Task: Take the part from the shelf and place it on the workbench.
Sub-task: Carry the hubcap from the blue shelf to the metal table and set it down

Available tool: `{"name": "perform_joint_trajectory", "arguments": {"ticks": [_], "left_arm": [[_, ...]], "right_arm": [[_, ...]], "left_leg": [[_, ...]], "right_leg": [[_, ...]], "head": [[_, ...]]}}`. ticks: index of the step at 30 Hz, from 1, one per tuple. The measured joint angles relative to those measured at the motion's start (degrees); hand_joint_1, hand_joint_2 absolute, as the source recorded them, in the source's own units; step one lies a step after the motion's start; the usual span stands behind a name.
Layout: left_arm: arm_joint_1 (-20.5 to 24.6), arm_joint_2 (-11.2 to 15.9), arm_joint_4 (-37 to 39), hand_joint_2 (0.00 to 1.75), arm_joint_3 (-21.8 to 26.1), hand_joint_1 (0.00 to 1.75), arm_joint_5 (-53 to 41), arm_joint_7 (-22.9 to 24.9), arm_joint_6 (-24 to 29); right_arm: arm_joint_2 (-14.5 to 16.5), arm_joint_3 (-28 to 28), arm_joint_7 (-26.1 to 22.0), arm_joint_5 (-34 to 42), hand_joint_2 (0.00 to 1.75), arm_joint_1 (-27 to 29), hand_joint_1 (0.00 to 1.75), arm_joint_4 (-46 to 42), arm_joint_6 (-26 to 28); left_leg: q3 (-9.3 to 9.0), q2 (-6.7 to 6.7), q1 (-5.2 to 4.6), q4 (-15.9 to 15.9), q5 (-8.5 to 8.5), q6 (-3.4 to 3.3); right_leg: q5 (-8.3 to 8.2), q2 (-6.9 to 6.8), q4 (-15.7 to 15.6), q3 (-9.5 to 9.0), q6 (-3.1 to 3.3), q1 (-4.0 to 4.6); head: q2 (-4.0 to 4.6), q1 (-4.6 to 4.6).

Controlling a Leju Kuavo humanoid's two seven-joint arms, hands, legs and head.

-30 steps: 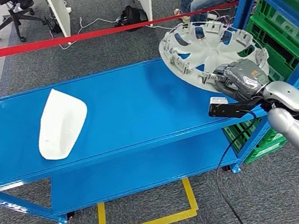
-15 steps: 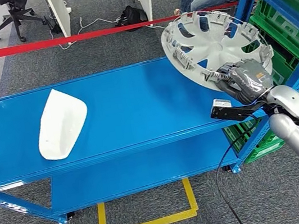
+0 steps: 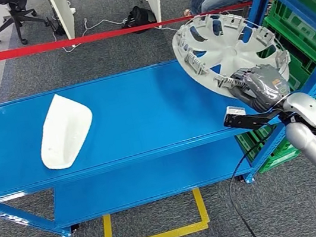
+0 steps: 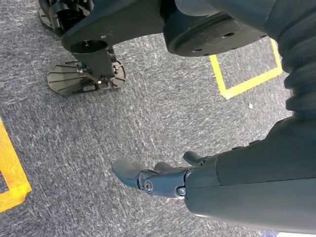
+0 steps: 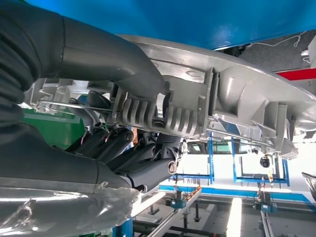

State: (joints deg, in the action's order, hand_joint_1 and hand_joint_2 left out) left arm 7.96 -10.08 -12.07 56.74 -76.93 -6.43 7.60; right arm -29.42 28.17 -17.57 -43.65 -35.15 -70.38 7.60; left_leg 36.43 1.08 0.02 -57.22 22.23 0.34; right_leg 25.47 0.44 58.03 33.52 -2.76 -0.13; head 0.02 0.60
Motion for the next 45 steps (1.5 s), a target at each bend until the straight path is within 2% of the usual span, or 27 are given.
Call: {"name": "perform_joint_trajectory", "arguments": {"ticks": [45], "left_arm": [[0.37, -0.02, 0.0, 1.75, 0.0, 0.0, -0.41, 0.39, 0.23]], "right_arm": [[1.67, -2.69, -0.52, -1.05, 1.75, 2.22, 1.75, -0.3, 0.23]], "left_leg": [[0.01, 0.0, 0.0, 0.0, 0.0, 0.0]], "right_leg": [[0.0, 0.0, 0.0, 0.01, 0.0, 0.0]], "head": [[0.0, 0.01]]}}
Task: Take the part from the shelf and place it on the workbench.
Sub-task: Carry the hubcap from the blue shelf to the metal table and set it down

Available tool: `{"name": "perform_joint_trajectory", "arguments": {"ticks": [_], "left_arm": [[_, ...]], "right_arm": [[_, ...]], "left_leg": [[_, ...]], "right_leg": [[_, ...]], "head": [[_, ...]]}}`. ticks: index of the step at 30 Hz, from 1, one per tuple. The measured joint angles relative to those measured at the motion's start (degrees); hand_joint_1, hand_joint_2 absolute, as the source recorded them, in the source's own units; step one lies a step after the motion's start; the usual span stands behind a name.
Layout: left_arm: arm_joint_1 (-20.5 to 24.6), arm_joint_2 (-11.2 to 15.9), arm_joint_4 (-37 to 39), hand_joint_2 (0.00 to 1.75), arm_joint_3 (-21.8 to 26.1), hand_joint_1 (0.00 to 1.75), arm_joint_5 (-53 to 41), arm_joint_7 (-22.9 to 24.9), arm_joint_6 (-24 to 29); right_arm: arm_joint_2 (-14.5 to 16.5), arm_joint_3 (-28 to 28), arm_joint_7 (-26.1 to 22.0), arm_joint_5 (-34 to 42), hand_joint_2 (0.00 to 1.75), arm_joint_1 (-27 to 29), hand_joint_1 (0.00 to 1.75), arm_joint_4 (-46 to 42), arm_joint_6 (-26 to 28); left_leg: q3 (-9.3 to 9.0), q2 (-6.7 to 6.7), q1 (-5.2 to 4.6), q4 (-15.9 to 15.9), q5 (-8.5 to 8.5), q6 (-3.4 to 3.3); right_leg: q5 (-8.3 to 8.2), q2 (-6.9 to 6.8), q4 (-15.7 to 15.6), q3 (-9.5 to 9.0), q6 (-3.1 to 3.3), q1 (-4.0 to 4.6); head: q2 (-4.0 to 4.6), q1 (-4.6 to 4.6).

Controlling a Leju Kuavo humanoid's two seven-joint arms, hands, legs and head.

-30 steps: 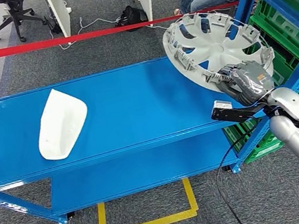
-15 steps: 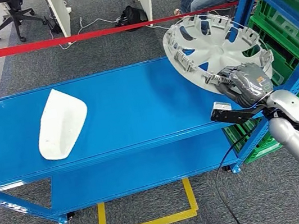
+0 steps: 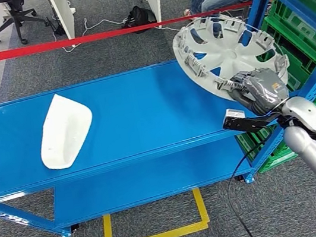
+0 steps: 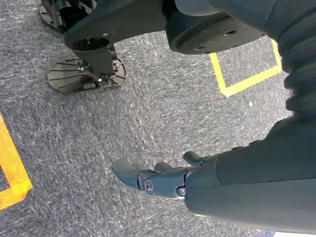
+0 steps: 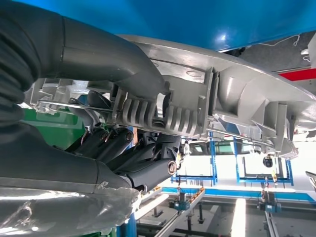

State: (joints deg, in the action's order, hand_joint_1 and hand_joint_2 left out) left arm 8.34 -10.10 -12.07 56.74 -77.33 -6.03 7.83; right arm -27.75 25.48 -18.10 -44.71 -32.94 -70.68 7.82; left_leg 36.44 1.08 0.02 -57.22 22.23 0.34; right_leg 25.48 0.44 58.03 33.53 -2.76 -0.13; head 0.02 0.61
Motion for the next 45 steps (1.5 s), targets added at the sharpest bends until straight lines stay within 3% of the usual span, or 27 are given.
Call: {"name": "perform_joint_trajectory", "arguments": {"ticks": [35, 41, 45], "left_arm": [[0.01, 0.0, 0.0, 1.75, 0.0, 0.0, 0.39, 0.37, -0.22], [0.01, 0.03, 0.0, 1.75, 0.0, 0.0, 0.38, 0.37, -0.17], [0.02, 0.04, 0.0, 1.75, 0.0, 0.0, 0.38, 0.37, -0.1]], "right_arm": [[0.66, -0.54, -0.01, -0.19, 1.75, 0.31, 1.75, -0.01, -0.07], [0.87, -0.54, -0.01, -0.27, 1.75, 0.39, 1.75, 0.01, -0.07], [0.97, -0.55, 0.0, -0.27, 1.75, 0.47, 1.75, 0.01, -0.07]], "left_leg": [[0.02, 0.0, -0.01, 0.0, 0.01, -0.01], [0.04, 0.0, -0.34, -0.04, 0.21, -0.29], [0.03, 0.0, -0.72, -0.04, 0.36, -0.74]], "right_leg": [[0.0, 0.01, -0.01, 0.01, 0.0, 0.0], [0.04, -0.01, -0.08, 0.0, -0.17, -0.38], [0.05, 0.0, -0.3, -0.07, -0.65, -0.76]], "head": [[0.0, 0.0], [0.0, -0.02], [0.0, -0.02]]}}
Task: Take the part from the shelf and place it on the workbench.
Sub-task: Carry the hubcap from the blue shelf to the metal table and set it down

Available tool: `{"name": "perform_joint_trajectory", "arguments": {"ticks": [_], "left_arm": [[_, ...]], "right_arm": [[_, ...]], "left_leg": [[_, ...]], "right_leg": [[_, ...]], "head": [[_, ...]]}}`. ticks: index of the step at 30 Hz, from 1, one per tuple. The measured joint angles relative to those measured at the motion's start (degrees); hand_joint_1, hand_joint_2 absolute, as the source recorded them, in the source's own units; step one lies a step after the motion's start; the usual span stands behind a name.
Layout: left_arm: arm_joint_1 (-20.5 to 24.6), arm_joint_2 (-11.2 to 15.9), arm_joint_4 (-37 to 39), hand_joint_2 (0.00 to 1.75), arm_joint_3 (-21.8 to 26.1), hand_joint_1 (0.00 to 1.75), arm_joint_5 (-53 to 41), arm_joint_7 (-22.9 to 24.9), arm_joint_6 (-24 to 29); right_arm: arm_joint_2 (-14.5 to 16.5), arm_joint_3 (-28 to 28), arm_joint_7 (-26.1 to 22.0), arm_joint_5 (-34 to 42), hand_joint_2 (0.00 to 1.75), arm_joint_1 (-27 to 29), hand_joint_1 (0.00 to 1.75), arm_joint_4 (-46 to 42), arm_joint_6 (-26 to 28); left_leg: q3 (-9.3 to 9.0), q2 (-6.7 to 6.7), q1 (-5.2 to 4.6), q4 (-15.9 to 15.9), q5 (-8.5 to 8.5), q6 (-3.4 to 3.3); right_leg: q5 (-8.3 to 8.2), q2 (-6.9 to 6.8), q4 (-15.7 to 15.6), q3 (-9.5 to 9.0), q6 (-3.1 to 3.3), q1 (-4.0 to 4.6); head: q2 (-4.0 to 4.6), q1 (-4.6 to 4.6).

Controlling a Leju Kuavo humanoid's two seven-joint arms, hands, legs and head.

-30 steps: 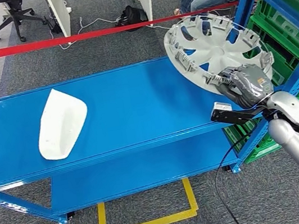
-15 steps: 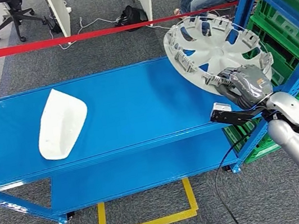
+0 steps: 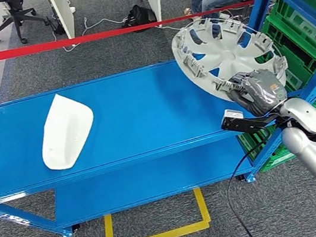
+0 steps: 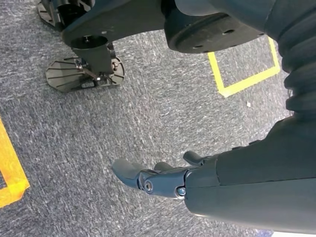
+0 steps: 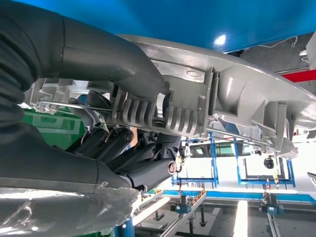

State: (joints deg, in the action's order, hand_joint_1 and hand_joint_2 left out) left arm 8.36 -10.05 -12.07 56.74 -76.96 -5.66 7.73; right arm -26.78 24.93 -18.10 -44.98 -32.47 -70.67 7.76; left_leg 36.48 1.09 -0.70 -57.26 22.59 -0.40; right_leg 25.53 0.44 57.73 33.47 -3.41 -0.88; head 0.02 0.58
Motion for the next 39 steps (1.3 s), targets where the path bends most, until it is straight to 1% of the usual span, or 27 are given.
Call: {"name": "perform_joint_trajectory", "arguments": {"ticks": [2, 3, 4, 6, 7, 8, 9, 11, 12, 13, 14, 16, 18, 20, 22, 23, 24, 25, 27, 28, 30, 33, 34, 35, 37, 38, 39], "left_arm": [[0.04, -0.03, 0.0, 1.75, 0.0, 0.0, 0.0, 0.0, 0.02], [0.09, -0.04, 0.0, 1.75, 0.0, 0.0, -0.01, 0.0, 0.02], [0.16, -0.06, 0.0, 1.75, 0.0, 0.0, -0.01, 0.0, 0.03], [0.25, -0.08, 0.0, 1.75, 0.0, 0.0, -0.02, 0.0, 0.03], [0.25, -0.09, 0.0, 1.75, 0.0, 0.0, -0.02, 0.0, 0.03], [0.24, -0.1, 0.0, 1.75, 0.0, 0.0, -0.02, 0.0, 0.02], [0.23, -0.11, 0.0, 1.75, 0.0, 0.0, -0.02, 0.0, 0.02], [0.26, -0.14, 0.0, 1.75, 0.0, 0.0, -0.02, 0.0, 0.01], [0.3, -0.08, 0.0, 1.75, 0.0, 0.0, -0.02, 0.0, 0.01], [0.33, -0.04, 0.0, 1.75, 0.0, 0.0, -0.02, 0.0, 0.0], [0.32, 0.0, 0.01, 1.75, 0.0, 0.0, -0.01, 0.0, -0.01], [0.3, -0.01, 0.02, 1.75, 0.01, 0.0, 0.02, 0.0, -0.07], [0.33, -0.01, 0.02, 1.75, 0.02, 0.0, 0.04, 0.0, -0.14], [0.37, -0.04, 0.02, 1.75, 0.02, 0.0, 0.04, 0.0, -0.25], [0.33, -0.04, 0.02, 1.75, 0.02, 0.0, 0.05, 0.0, -0.44], [0.31, -0.04, 0.02, 1.75, 0.02, 0.0, 0.05, 0.0, -0.51], [0.3, -0.04, 0.02, 1.75, 0.02, 0.0, 0.06, 0.0, -0.53], [0.31, -0.04, 0.02, 1.75, 0.02, 0.0, 0.07, 0.0, -0.53], [0.34, -0.04, 0.02, 1.75, 0.02, 0.0, 0.07, 0.0, -0.51], [0.38, -0.03, 0.02, 1.75, 0.02, 0.0, 0.06, 0.0, -0.51], [0.44, -0.03, 0.02, 1.75, 0.02, 0.0, 0.05, 0.0, -0.5], [0.39, -0.04, 0.02, 1.75, 0.02, 0.0, 0.04, -0.01, -0.49], [0.4, -0.06, 0.02, 1.75, 0.02, 0.0, 0.04, -0.03, -0.48], [0.43, -0.08, 0.02, 1.75, 0.02, 0.0, 0.04, -0.1, -0.44], [0.43, -0.1, 0.02, 1.75, 0.03, 0.0, 0.1, -0.46, -0.43], [0.42, -0.1, 0.02, 1.75, 0.03, 0.0, 0.14, -0.72, -0.49], [0.41, -0.1, 0.02, 1.75, 0.04, 0.0, 0.17, -0.97, -0.6]], "right_arm": [[0.01, -0.1, -0.01, 0.0, 1.75, 0.06, 1.75, -0.07, 0.0], [0.01, -0.2, -0.02, 0.0, 1.75, 0.08, 1.75, -0.11, 0.0], [0.01, -0.3, -0.02, 0.0, 1.75, 0.11, 1.75, -0.15, 0.0], [0.01, -0.4, -0.04, -0.02, 1.75, 0.22, 1.75, -0.15, 0.01], [0.01, -0.41, -0.04, -0.03, 1.75, 0.34, 1.75, -0.15, 0.01], [0.01, -0.41, -0.04, -0.05, 1.75, 0.48, 1.75, -0.14, 0.01], [0.01, -0.41, -0.04, -0.05, 1.75, 0.59, 1.75, -0.14, 0.01], [0.01, -0.42, -0.04, -0.05, 1.75, 0.7, 1.75, -0.15, 0.0], [0.04, -0.39, -0.04, -0.05, 1.75, 0.67, 1.75, -0.13, 0.01], [0.09, -0.38, -0.05, -0.08, 1.75, 0.68, 1.75, -0.11, 0.03], [0.14, -0.37, -0.06, -0.12, 1.75, 0.73, 1.75, -0.11, 0.06], [0.22, -0.39, -0.13, -0.2, 1.75, 0.89, 1.75, -0.13, 0.18], [0.25, -0.46, -0.27, -0.21, 1.75, 1.14, 1.75, -0.24, 0.31], [0.25, -0.52, -0.52, -0.18, 1.75, 1.55, 1.75, -0.49, 0.61], [0.3, -0.54, -0.77, -0.16, 1.75, 2.03, 1.75, -0.71, 0.98], [0.33, -0.54, -0.88, -0.15, 1.75, 2.22, 1.75, -0.81, 1.08], [0.36, -0.54, -0.99, -0.14, 1.75, 2.35, 1.75, -0.93, 1.11], [0.37, -0.55, -1.07, -0.1, 1.75, 2.43, 1.75, -1.08, 1.11], [0.38, -0.59, -1.13, 0.01, 1.75, 2.46, 1.75, -1.37, 1.11], [0.38, -0.62, -1.14, 0.07, 1.75, 2.45, 1.75, -1.48, 1.12], [0.38, -0.75, -1.19, 0.11, 1.75, 2.46, 1.75, -1.61, 1.17], [0.4, -0.96, -1.33, 0.16, 1.75, 2.54, 1.75, -1.74, 1.22], [0.4, -1.03, -1.39, 0.19, 1.75, 2.56, 1.75, -1.76, 1.23], [0.4, -1.13, -1.44, 0.21, 1.75, 2.6, 1.75, -1.76, 1.25], [0.4, -1.28, -1.51, 0.24, 1.75, 2.75, 1.75, -1.76, 1.33], [0.4, -1.36, -1.52, 0.24, 1.75, 2.85, 1.75, -1.76, 1.38], [0.4, -1.42, -1.52, 0.24, 1.75, 2.94, 1.75, -1.76, 1.42]], "left_leg": [[-0.35, -0.04, 0.23, 0.56, -0.18, -0.44], [-0.58, -0.06, 0.41, 0.88, -0.26, -0.66], [-0.81, -0.08, 0.6, 1.15, -0.31, -0.85], [-0.94, -0.08, 0.67, 1.2, -0.19, -0.99], [-1.0, -0.08, 0.69, 1.18, -0.08, -0.97], [-1.1, -0.05, 0.75, 1.15, 0.06, -0.86], [-1.26, 0.0, 0.88, 1.05, 0.26, -0.65], [-1.59, 0.13, 1.23, 0.57, 0.88, 0.11], [-1.59, 0.2, 1.27, 0.16, 1.22, 0.56], [-1.48, 0.25, 1.2, -0.2, 1.42, 0.98], [-1.35, 0.29, 1.04, -0.43, 1.5, 1.3], [-1.16, 0.3, 0.93, -0.53, 1.42, 1.71], [-0.74, 0.02, 0.99, -1.35, 2.27, 2.22], [1.58, -0.33, 1.02, -6.4, 5.39, 2.69], [5.25, -0.41, 1.03, -14.16, 8.85, 2.79], [6.49, -0.41, 1.02, -16.52, 9.29, 2.7], [6.78, -0.41, 0.99, -16.81, 8.54, 2.52], [6.08, -0.41, 0.95, -15.05, 6.87, 2.26], [2.66, -0.4, 0.72, -7.82, 2.77, 1.54], [1.07, -0.4, 0.64, -4.48, 1.71, 1.3], [-0.33, -0.35, 0.51, -1.39, 1.39, 1.14], [-0.4, -0.27, 0.7, -0.8, 1.21, 0.63], [-0.45, -0.27, 0.84, -0.64, 1.06, 0.33], [-0.5, -0.28, 0.98, -0.5, 0.95, 0.04], [-0.5, -0.27, 0.95, -0.5, 0.97, -0.23], [-0.52, -0.27, 0.95, -0.51, 1.0, -0.28], [-0.55, -0.27, 0.95, -0.52, 1.01, -0.29]], "right_leg": [[0.28, -0.01, 0.15, 0.13, -0.35, -0.04], [0.96, -0.01, 1.26, 0.67, -0.53, -0.01], [2.23, -0.03, 3.63, 1.86, -0.7, 0.0], [5.58, -0.04, 11.31, 5.8, -1.01, -0.06], [6.63, -0.05, 14.78, 7.78, -1.15, -0.14], [6.57, -0.05, 16.49, 8.94, -1.28, -0.22], [5.26, -0.06, 15.83, 9.01, -1.41, -0.33], [0.74, -0.12, 9.0, 6.33, -1.87, -0.66], [-0.79, -0.1, 5.45, 4.67, -2.11, -0.75], [-1.52, -0.02, 3.14, 3.55, -1.98, -0.82], [-1.51, 0.07, 2.22, 3.1, -1.68, -0.81], [-1.22, 0.22, 2.47, 3.3, -0.46, -0.72], [-1.17, 0.18, 2.57, 3.43, 0.48, -0.73], [-1.12, 0.1, 2.52, 3.41, 1.23, -0.73], [-1.05, 0.05, 2.53, 3.41, 1.55, -0.57], [-1.02, 0.05, 2.53, 3.39, 1.6, -0.46], [-1.01, 0.06, 2.53, 3.34, 1.64, -0.34], [-1.0, 0.08, 2.53, 3.27, 1.64, -0.24], [-0.95, 0.11, 2.55, 3.12, 1.57, -0.03], [-0.92, 0.13, 2.61, 3.16, 1.48, 0.11], [-1.0, 0.12, 2.55, 3.34, 1.06, 0.29], [-0.69, 0.0, 2.68, 3.65, 0.18, 0.13], [0.17, -0.02, 3.82, 4.17, -0.07, 0.12], [1.7, -0.04, 6.37, 5.29, -0.29, 0.12], [5.25, -0.03, 13.96, 8.49, -0.61, 0.14], [6.27, -0.04, 17.05, 9.85, -0.72, 0.13], [6.18, -0.04, 18.12, 10.31, -0.79, 0.12]], "head": [[0.0, 0.04], [0.0, 0.14], [0.0, 0.26], [0.0, 0.45], [0.0, 0.48], [0.0, 0.48], [0.0, 0.48], [0.0, 0.52], [0.0, 0.74], [0.0, 0.89], [0.0, 0.88], [0.0, 0.62], [0.0, 0.44], [0.0, 0.37], [0.0, 0.3], [0.0, 0.26], [0.0, 0.24], [0.0, 0.24], [0.0, 0.24], [0.0, 0.25], [0.0, 0.28], [0.0, 0.33], [0.0, 0.46], [0.0, 0.54], [0.0, 0.68], [0.0, 0.67], [0.0, 0.69]]}}
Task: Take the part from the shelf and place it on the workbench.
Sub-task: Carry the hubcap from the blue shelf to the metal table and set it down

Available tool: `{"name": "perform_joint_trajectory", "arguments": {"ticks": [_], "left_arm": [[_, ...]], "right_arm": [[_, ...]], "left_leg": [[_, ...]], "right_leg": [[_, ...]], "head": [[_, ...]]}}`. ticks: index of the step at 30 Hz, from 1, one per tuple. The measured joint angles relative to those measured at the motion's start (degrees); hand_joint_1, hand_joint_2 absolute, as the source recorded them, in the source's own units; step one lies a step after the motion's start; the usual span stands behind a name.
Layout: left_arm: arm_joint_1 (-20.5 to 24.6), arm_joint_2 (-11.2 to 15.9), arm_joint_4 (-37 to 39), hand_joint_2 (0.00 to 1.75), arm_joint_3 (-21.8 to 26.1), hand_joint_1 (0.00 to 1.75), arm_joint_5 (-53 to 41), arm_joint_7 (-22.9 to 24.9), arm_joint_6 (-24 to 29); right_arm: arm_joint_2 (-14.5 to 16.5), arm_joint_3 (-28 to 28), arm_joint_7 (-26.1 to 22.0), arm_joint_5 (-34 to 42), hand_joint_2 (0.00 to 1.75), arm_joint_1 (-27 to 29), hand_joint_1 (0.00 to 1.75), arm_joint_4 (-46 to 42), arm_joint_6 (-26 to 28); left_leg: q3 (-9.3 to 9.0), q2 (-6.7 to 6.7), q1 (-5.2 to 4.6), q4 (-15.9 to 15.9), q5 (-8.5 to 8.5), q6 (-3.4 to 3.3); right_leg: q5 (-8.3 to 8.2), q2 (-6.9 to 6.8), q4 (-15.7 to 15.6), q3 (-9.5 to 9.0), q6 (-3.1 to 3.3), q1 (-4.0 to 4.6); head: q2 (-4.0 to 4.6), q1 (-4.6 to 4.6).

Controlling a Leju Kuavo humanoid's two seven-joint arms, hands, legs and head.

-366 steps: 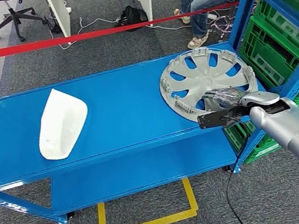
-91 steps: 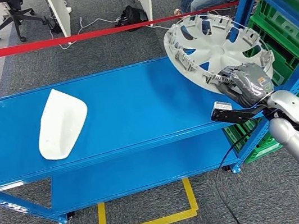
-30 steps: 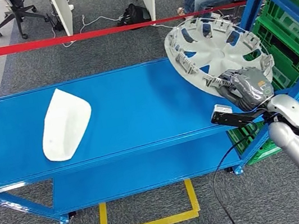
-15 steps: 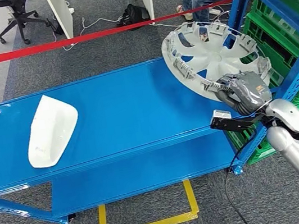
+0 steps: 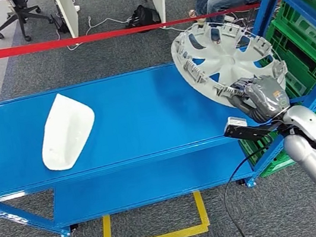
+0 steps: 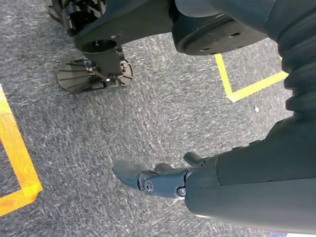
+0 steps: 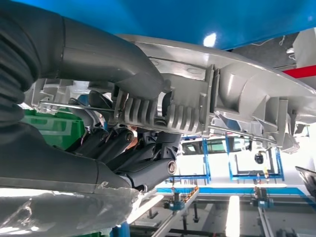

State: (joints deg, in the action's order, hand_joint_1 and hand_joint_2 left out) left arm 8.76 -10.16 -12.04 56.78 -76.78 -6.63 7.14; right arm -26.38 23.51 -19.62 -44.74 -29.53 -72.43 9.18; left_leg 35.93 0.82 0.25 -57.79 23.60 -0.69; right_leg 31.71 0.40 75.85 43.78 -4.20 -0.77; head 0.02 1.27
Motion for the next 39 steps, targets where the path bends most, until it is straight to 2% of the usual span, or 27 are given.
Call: {"name": "perform_joint_trajectory", "arguments": {"ticks": [1, 3, 4, 6, 8, 10, 11, 13, 14, 16, 18, 19, 20, 22, 23, 24, 25, 26, 28, 30, 32, 33, 34, 35, 36, 38, 39], "left_arm": [[0.0, -0.01, 0.0, 1.75, 0.01, 0.0, 0.01, -0.24, -0.15], [0.03, -0.03, -0.01, 1.75, 0.0, 0.0, -0.08, -0.61, -0.42], [0.07, -0.01, -0.01, 1.75, -0.01, 0.0, -0.13, -0.73, -0.51], [0.13, 0.05, -0.01, 1.75, -0.01, 0.0, -0.22, -0.57, -0.5], [0.13, 0.1, -0.01, 1.75, 0.0, 0.0, -0.21, 0.06, -0.35], [0.12, 0.22, -0.02, 1.75, 0.01, 0.0, -0.2, 0.68, -0.13], [0.14, 0.28, -0.02, 1.75, 0.01, 0.0, -0.21, 0.83, -0.03], [0.2, 0.24, -0.02, 1.75, -0.01, 0.0, -0.22, 0.9, 0.07], [0.27, 0.19, -0.02, 1.75, -0.01, 0.0, -0.22, 0.9, 0.09], [0.46, 0.08, -0.02, 1.75, -0.01, 0.0, -0.22, 0.9, 0.11], [0.51, -0.02, -0.01, 1.75, 0.0, 0.0, -0.22, 0.9, 0.11], [0.47, -0.1, 0.0, 1.75, -0.01, 0.0, -0.22, 0.9, 0.1], [0.44, -0.2, 0.0, 1.75, 0.0, 0.0, -0.22, 0.9, 0.09], [0.49, -0.13, -0.06, 1.75, -0.01, 0.0, -0.22, 0.9, 0.08], [0.55, -0.11, -0.08, 1.75, -0.01, 0.0, -0.23, 0.9, 0.08], [0.6, 0.03, -0.1, 1.75, -0.01, 0.0, -0.23, 0.9, 0.09], [0.64, 0.13, -0.11, 1.75, -0.01, 0.0, -0.25, 0.9, 0.1], [0.6, 0.05, -0.07, 1.75, -0.02, 0.0, -0.27, 0.9, 0.1], [0.52, 0.12, -0.07, 1.75, -0.02, 0.0, -0.39, 0.9, 0.09], [0.47, 0.15, -0.07, 1.75, -0.02, 0.0, -0.52, 0.9, 0.08], [0.47, 0.11, -0.07, 1.75, -0.02, 0.0, -0.57, 0.88, 0.2], [0.43, 0.09, -0.07, 1.75, -0.02, 0.0, -0.56, 0.84, 0.29], [0.37, 0.07, -0.07, 1.75, -0.02, 0.0, -0.56, 0.71, 0.37], [0.31, 0.06, -0.07, 1.75, -0.02, 0.0, -0.56, 0.55, 0.38], [0.27, 0.06, -0.07, 1.75, -0.02, 0.0, -0.56, 0.36, 0.33], [0.32, 0.07, -0.07, 1.75, -0.02, 0.0, -0.57, 0.1, 0.23], [0.35, 0.05, -0.07, 1.75, -0.02, 0.0, -0.57, 0.05, 0.23]], "right_arm": [[0.0, -0.07, 0.01, 0.0, 1.75, 0.05, 1.75, 0.0, 0.02], [0.01, -0.29, -0.01, 0.01, 1.75, 0.07, 1.75, -0.05, 0.04], [0.02, -0.4, -0.02, 0.01, 1.75, 0.04, 1.75, -0.1, 0.08], [0.05, -0.57, -0.05, 0.0, 1.75, 0.11, 1.75, -0.24, 0.23], [0.07, -0.61, -0.03, -0.01, 1.75, 0.29, 1.75, -0.32, 0.34], [0.08, -0.63, 0.02, -0.01, 1.75, 0.49, 1.75, -0.33, 0.34], [0.08, -0.63, 0.03, -0.02, 1.75, 0.58, 1.75, -0.35, 0.33], [0.1, -0.66, -0.03, -0.02, 1.75, 0.81, 1.75, -0.46, 0.33], [0.11, -0.68, -0.08, -0.02, 1.75, 0.88, 1.75, -0.51, 0.33], [0.13, -0.72, -0.16, -0.07, 1.75, 1.01, 1.75, -0.5, 0.32], [0.14, -0.74, -0.16, -0.14, 1.75, 1.26, 1.75, -0.46, 0.31], [0.15, -0.74, -0.15, -0.15, 1.75, 1.38, 1.75, -0.45, 0.31], [0.15, -0.77, -0.15, -0.15, 1.75, 1.45, 1.75, -0.45, 0.31], [0.27, -0.8, -0.16, -0.1, 1.75, 1.43, 1.75, -0.45, 0.31], [0.38, -0.8, -0.24, -0.08, 1.75, 1.37, 1.75, -0.48, 0.31], [0.55, -0.76, -0.33, -0.06, 1.75, 1.29, 1.75, -0.49, 0.31], [0.77, -0.68, -0.45, -0.05, 1.75, 1.25, 1.75, -0.52, 0.32], [0.91, -0.62, -0.57, -0.06, 1.75, 1.22, 1.75, -0.55, 0.33], [1.23, -0.46, -0.75, -0.08, 1.75, 1.1, 1.75, -0.59, 0.35], [1.42, -0.4, -0.87, -0.13, 1.75, 0.88, 1.75, -0.62, 0.35], [1.47, -0.43, -0.79, -0.21, 1.75, 0.76, 1.75, -0.62, 0.37], [1.48, -0.44, -0.72, -0.26, 1.75, 0.71, 1.75, -0.61, 0.37], [1.48, -0.45, -0.65, -0.3, 1.75, 0.7, 1.75, -0.61, 0.38], [1.49, -0.45, -0.61, -0.34, 1.75, 0.7, 1.75, -0.61, 0.38], [1.49, -0.47, -0.6, -0.37, 1.75, 0.7, 1.75, -0.61, 0.39], [1.49, -0.54, -0.6, -0.43, 1.75, 0.68, 1.75, -0.62, 0.42], [1.49, -0.59, -0.58, -0.44, 1.75, 0.65, 1.75, -0.63, 0.43]], "left_leg": [[-0.05, 0.01, 0.02, -0.02, 0.02, 0.03], [-0.15, 0.06, 0.06, -0.16, 0.14, 0.31], [-0.09, 0.11, -0.04, -0.36, 0.23, 0.55], [0.22, 0.19, -0.37, -0.65, 0.21, 0.82], [0.42, 0.22, -0.6, -0.59, 0.01, 0.57], [0.3, 0.21, -0.86, -0.25, -0.23, 0.36], [0.09, 0.21, -1.05, 0.39, -0.71, 0.1], [-1.6, 0.07, -0.89, 4.0, -2.62, -0.85], [-2.48, -0.05, -0.59, 5.89, -3.55, -1.28], [-3.42, -0.28, 0.06, 7.64, -4.4, -1.3], [-3.36, -0.36, 0.71, 7.45, -4.26, -0.42], [-3.2, -0.37, 1.17, 7.08, -4.09, 0.21], [-2.92, -0.36, 1.78, 6.49, -3.84, 0.95], [-1.8, -0.25, 2.94, 4.49, -3.06, 2.76], [-1.13, -0.16, 3.19, 3.31, -2.6, 3.64], [-0.42, 0.06, 3.2, 2.15, -2.24, 4.38], [0.17, 0.28, 3.0, 1.37, -2.09, 4.89], [0.64, 0.41, 2.91, 0.81, -2.06, 5.27], [1.77, 0.31, 2.82, -0.03, -1.42, 5.65], [3.88, -0.16, 2.63, -4.02, 2.05, 5.42], [6.95, -0.39, 2.16, -11.99, 6.61, 4.73], [7.99, -0.4, 1.86, -15.34, 7.94, 4.35], [8.21, -0.39, 1.56, -17.12, 8.33, 3.86], [7.37, -0.39, 1.26, -16.76, 7.84, 3.28], [5.51, -0.36, 0.92, -14.51, 6.8, 2.62], [0.44, -0.21, 0.23, -7.52, 5.05, 1.4], [-1.37, -0.19, -0.03, -4.77, 4.65, 1.21]], "right_leg": [[-1.14, -0.01, -1.23, -0.63, -0.03, -0.04], [-4.71, -0.08, -8.49, -4.28, -0.14, -0.19], [-5.86, -0.08, -12.05, -6.14, -0.16, -0.22], [-6.5, 0.05, -15.58, -7.9, 0.19, -0.3], [-6.66, 0.23, -15.95, -7.89, 0.61, -0.46], [-6.98, 0.3, -16.34, -7.86, 0.46, -0.77], [-7.37, 0.38, -16.94, -8.02, 0.34, -0.94], [-7.51, 0.4, -17.66, -8.09, 0.4, -0.85], [-6.85, 0.4, -16.96, -7.73, 0.42, -0.7], [-3.94, 0.32, -12.05, -5.59, 0.05, -0.7], [-1.77, 0.26, -6.33, -3.28, -0.97, -1.21], [-2.05, 0.18, -5.63, -3.14, -1.64, -1.59], [-3.28, 0.04, -6.95, -4.0, -2.43, -2.05], [-5.68, -0.17, -12.92, -7.55, -4.52, -2.92], [-6.31, 0.05, -14.49, -8.55, -4.94, -3.12], [-6.06, 0.23, -14.87, -8.76, -4.76, -3.29], [-5.61, 0.48, -13.71, -8.06, -3.94, -3.31], [-5.6, 0.48, -12.82, -7.21, -2.81, -3.48], [-5.38, 0.1, -11.79, -5.84, -1.21, -3.51], [-5.86, -0.38, -11.8, -5.02, -0.1, -3.1], [-6.44, -0.93, -12.25, -4.58, 0.79, -2.52], [-6.69, -1.15, -12.41, -4.34, 1.17, -2.19], [-6.95, -1.32, -12.47, -4.06, 1.49, -1.85], [-7.2, -1.42, -12.5, -3.8, 1.71, -1.55], [-7.46, -1.41, -12.54, -3.57, 1.81, -1.31], [-8.02, -1.29, -12.68, -3.25, 1.63, -1.0], [-8.34, -1.23, -12.84, -3.18, 1.38, -0.9]], "head": [[0.0, -0.01], [0.0, -0.02], [0.0, 0.0], [0.0, -0.09], [0.0, -0.24], [0.0, -0.31], [0.0, -0.39], [0.0, -0.55], [0.0, -0.55], [0.0, -0.38], [0.0, -0.31], [0.0, -0.32], [0.0, -0.31], [0.0, -0.18], [0.0, 0.07], [0.0, 0.13], [0.0, 0.02], [0.0, -0.25], [0.0, -1.09], [0.0, -1.61], [0.0, -1.83], [0.0, -1.84], [0.0, -1.84], [0.0, -1.83], [0.0, -1.84], [0.0, -1.82], [0.0, -1.8]]}}
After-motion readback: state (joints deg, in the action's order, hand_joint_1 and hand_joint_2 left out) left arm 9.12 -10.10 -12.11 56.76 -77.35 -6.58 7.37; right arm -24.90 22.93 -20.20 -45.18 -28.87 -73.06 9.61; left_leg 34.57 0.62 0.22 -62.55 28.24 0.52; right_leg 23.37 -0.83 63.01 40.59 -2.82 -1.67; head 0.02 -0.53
